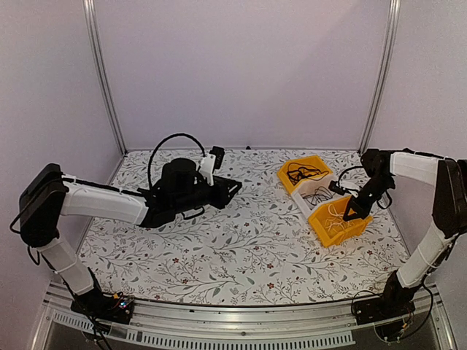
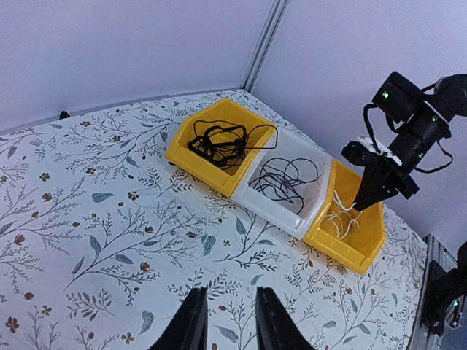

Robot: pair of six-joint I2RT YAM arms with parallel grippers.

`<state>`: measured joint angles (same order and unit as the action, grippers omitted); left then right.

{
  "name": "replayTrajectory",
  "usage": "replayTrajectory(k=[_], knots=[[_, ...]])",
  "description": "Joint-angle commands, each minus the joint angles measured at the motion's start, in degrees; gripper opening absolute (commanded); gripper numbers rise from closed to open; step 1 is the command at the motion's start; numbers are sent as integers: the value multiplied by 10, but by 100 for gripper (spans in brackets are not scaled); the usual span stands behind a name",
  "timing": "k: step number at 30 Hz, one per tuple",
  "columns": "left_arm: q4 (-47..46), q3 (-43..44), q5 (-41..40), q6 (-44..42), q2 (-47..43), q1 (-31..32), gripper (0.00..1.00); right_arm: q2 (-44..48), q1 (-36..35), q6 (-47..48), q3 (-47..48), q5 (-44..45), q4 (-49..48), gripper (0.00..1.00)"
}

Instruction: Untangle the cables

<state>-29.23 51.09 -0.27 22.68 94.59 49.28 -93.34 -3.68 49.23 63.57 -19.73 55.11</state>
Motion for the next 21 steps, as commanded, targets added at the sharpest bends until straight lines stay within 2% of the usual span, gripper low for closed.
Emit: replayTrajectory(k=[1, 4, 8, 11, 15, 18, 21], knots=[[-9, 19, 28, 9, 16, -10, 21, -19, 3, -22, 25, 15, -16, 7], [-10, 21, 36, 9, 22, -14, 22, -15, 3, -29, 35, 20, -5, 18], [-10, 28, 50, 13, 33, -23, 23, 21, 3, -24, 55, 22, 36, 48], [-10, 35, 62, 15, 45, -29, 24, 59, 3, -12, 77, 21, 67, 62], [-7, 46, 85, 26, 69, -34, 26, 81, 2, -10, 128, -23, 87, 69], [1, 66, 115, 45, 99, -38, 27, 82, -5, -24, 150, -58, 63, 72], [13, 91, 147, 62, 130, -40, 27, 78, -31, -45, 128, -20, 1, 75]])
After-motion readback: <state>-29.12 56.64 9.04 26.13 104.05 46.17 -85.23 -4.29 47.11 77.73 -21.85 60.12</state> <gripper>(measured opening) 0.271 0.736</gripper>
